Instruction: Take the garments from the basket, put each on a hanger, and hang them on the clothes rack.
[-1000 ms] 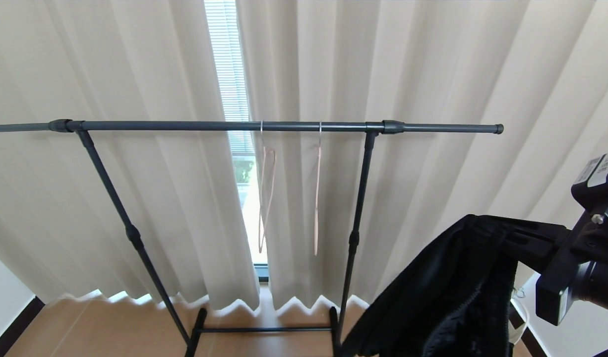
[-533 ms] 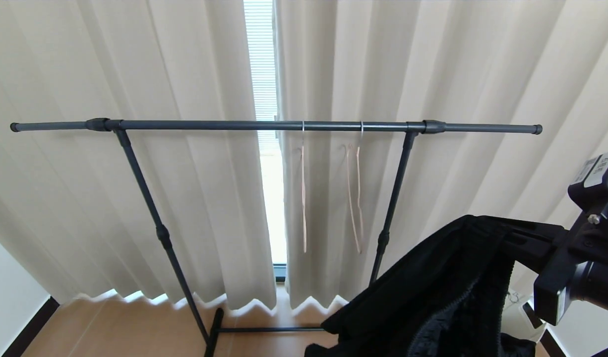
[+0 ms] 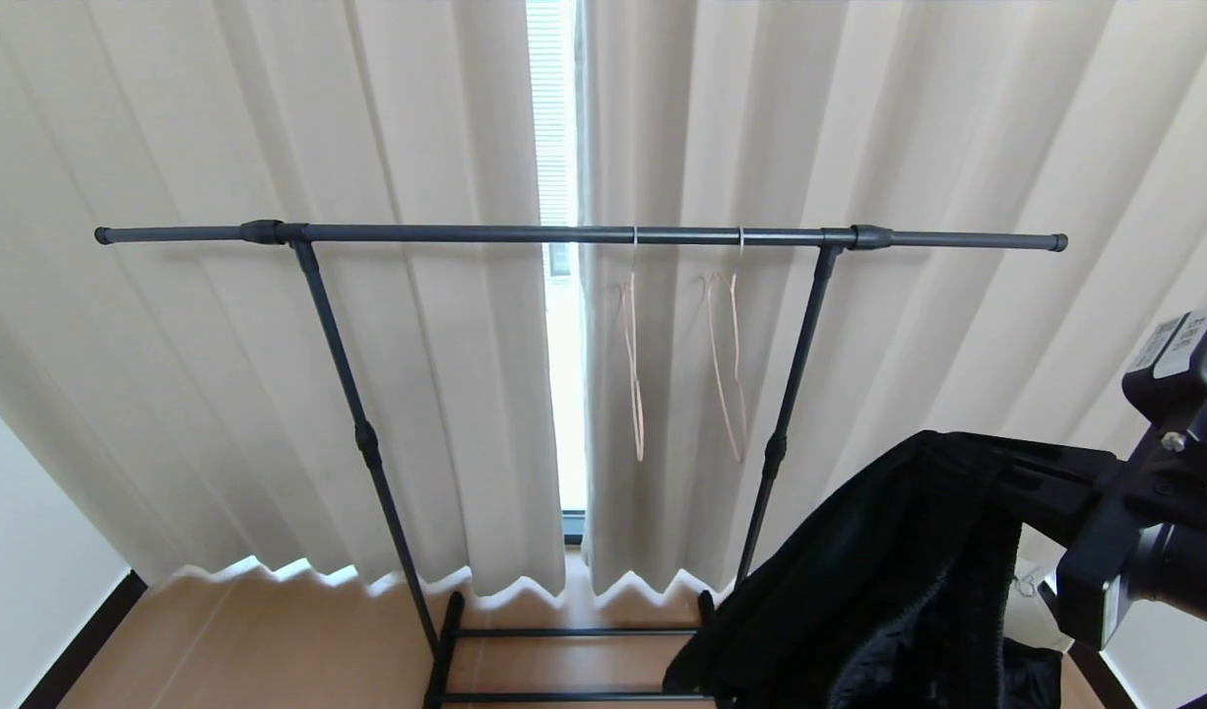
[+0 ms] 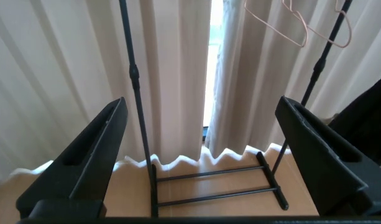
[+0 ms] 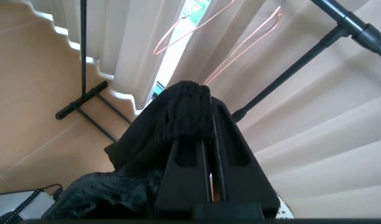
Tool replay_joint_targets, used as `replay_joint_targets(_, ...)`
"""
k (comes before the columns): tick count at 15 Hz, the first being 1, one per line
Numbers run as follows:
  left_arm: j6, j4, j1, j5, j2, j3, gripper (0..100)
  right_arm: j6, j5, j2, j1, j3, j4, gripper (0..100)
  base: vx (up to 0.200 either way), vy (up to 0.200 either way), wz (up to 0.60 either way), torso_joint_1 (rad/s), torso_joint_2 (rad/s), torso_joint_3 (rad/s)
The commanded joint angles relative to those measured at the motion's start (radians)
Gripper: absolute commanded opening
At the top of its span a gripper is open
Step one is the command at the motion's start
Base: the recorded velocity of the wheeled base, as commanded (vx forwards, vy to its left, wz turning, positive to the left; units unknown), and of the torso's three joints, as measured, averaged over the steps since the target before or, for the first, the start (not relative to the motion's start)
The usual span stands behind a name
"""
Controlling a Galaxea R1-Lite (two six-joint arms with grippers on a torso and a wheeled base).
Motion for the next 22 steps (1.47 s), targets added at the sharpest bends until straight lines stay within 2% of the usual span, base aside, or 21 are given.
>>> replay_joint_targets(1,0.0,0.0,0.0,0.0,0.0,0.0,100,0.0,0.0,0.0,0.0,-0.002,-0.001,0,0.0,0.0,0.0,0.0,0.0,0.0)
replay_joint_targets(13,0.008,0.0,0.0,0.0,0.0,0.0,100,-0.003,-0.002,-0.003,-0.001,0.018,-0.001,0,0.0,0.0,0.0,0.0,0.0,0.0)
replay_joint_targets(16,0.044,0.012,-0.004,-0.008,0.02,0.0,100,-0.051,-0.002,-0.029,0.0,0.038,-0.003,0,0.0,0.0,0.0,0.0,0.0,0.0)
replay_joint_targets(18,0.06,0.025,0.0,-0.003,0.142,0.0,100,-0.077,0.0,-0.047,0.0,0.049,-0.003,0,0.0,0.0,0.0,0.0,0.0,0.0)
replay_joint_targets(19,0.06,0.025,0.0,-0.003,0.261,0.0,100,-0.077,0.001,-0.043,0.005,0.049,-0.004,0,0.0,0.0,0.0,0.0,0.0,0.0)
replay_joint_targets(21,0.051,0.022,0.003,-0.003,0.468,-0.067,100,-0.075,0.003,-0.029,0.005,0.047,-0.004,0,0.0,0.0,0.0,0.0,0.0,0.0)
replay_joint_targets(22,0.017,0.015,0.002,-0.006,0.583,-0.104,100,-0.074,0.003,-0.029,0.005,0.046,-0.006,0,0.0,0.0,0.0,0.0,0.0,0.0)
